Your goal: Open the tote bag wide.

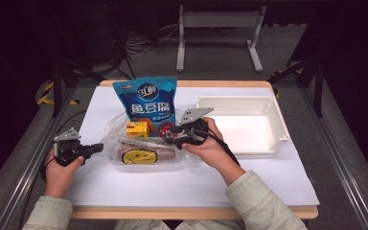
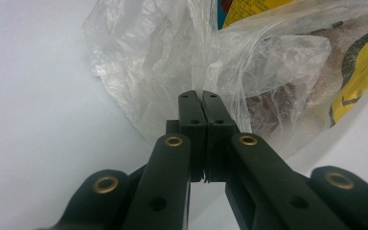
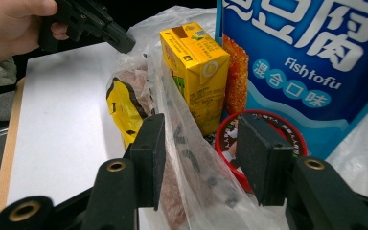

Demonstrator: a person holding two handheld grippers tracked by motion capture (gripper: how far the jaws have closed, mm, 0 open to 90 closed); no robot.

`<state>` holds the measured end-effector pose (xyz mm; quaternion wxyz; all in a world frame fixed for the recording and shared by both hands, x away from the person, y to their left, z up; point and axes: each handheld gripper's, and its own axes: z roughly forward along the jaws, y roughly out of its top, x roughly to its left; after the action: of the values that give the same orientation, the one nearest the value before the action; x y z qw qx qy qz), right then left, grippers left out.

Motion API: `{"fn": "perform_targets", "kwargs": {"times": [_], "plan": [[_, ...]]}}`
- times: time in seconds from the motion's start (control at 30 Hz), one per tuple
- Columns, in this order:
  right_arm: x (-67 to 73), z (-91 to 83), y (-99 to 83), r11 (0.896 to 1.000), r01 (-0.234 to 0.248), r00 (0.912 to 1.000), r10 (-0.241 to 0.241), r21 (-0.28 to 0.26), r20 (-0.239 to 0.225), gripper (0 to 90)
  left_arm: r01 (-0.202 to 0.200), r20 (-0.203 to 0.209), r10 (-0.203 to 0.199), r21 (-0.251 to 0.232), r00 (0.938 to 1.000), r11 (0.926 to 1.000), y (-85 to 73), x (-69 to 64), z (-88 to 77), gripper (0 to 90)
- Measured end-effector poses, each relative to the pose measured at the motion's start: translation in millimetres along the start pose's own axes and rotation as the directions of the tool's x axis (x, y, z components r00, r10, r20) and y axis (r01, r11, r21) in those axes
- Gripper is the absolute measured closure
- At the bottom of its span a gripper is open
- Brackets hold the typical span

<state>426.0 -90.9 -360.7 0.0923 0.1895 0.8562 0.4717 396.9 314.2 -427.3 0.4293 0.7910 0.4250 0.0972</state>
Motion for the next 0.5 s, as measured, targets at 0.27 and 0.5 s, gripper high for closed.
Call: {"fn": "perform_targets", "kwargs": {"times": [0.27,0.5], "plan": [[-2.3,18.7,0.7,1.0,0.016,0.9997,-0.016,0.023,-0.02,54.3,-0.003,0.002,0.003,0.002,1.0,1.0,0.0,0.1,0.6,88.0],[-2.5,27.6,-0.3,0.999,0.026,0.9993,-0.025,0.037,-0.028,57.4,-0.006,0.002,0.006,0.004,1.0,1.0,-0.3,0.7,0.2,88.0]]}}
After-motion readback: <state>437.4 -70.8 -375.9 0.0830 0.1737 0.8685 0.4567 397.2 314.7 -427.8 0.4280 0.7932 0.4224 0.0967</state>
